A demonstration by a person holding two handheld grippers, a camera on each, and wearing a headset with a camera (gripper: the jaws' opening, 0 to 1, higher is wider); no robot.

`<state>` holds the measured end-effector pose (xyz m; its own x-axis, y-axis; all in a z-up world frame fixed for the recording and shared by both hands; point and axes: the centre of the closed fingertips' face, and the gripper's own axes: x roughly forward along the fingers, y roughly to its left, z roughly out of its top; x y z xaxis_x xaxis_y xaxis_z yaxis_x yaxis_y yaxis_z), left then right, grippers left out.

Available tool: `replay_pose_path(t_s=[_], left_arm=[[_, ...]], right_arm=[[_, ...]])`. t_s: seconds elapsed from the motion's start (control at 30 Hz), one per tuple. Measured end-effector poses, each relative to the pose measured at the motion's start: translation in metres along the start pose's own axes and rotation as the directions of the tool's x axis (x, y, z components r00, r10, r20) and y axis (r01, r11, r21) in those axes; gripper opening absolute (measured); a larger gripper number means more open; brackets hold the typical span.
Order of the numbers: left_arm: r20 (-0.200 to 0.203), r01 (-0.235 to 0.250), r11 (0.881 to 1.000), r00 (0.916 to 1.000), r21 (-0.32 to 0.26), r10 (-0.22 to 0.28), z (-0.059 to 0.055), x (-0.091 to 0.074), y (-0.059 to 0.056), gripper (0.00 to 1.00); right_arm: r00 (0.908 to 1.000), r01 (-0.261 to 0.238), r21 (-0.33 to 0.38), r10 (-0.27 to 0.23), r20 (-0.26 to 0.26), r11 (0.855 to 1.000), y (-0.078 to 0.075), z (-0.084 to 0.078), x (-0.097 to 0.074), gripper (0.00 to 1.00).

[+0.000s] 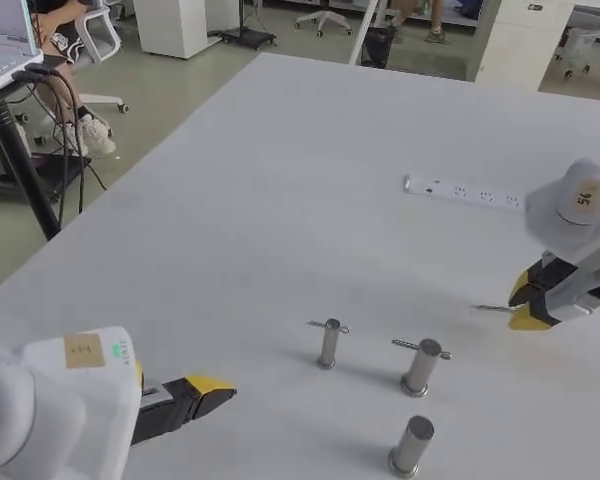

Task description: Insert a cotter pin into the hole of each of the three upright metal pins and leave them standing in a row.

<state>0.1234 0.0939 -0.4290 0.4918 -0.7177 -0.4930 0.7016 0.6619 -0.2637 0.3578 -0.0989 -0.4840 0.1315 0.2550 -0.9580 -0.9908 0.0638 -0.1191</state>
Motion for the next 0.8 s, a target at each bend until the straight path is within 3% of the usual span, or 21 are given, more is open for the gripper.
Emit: replay_pose_path(t_s=[0.2, 0.5, 0.53, 0.63, 0.77, 0.8], left_arm=[[0.002, -0.006, 1.0, 1.0, -0.012, 0.006, -0.001, -0.001, 0.003, 0.92], [-0.004, 0.001, 1.0, 1.0, -0.006, -0.001, 0.002, 0.001, 0.004, 0.91], [-0.007, 0.003, 1.0, 1.0, -0.006, -0.003, 0.003, 0.001, 0.004, 0.9], [-0.007, 0.007, 1.0, 1.0, -0.001, -0.007, 0.004, 0.002, 0.003, 0.89], [-0.012, 0.016, 1.0, 0.9998, 0.003, -0.016, 0.004, 0.004, 0.002, 0.88], [-0.014, 0.019, 1.0, 0.9997, 0.002, -0.019, 0.003, 0.005, 0.001, 0.88]], right_arm=[[0.9996, 0.027, 0.027, -0.027, -0.006, 0.999, -0.01, -0.003, 0.002, 0.09], [0.9996, 0.002, 0.045, -0.001, -0.028, 0.999, -0.012, -0.009, 0.011, 0.1], [0.9999, 0.004, 0.075, -0.003, -0.012, 0.997, -0.014, -0.007, 0.01, 0.1], [0.9997, 0.012, 0.06, -0.011, -0.022, 0.998, -0.019, -0.008, 0.011, 0.09], [0.9997, -0.02, 0.101, 0.021, -0.014, 0.995, -0.017, -0.008, 0.011, 0.06], [0.9981, -0.061, 0.149, 0.061, 0.0, 0.987, -0.01, -0.007, 0.012, 0.03]])
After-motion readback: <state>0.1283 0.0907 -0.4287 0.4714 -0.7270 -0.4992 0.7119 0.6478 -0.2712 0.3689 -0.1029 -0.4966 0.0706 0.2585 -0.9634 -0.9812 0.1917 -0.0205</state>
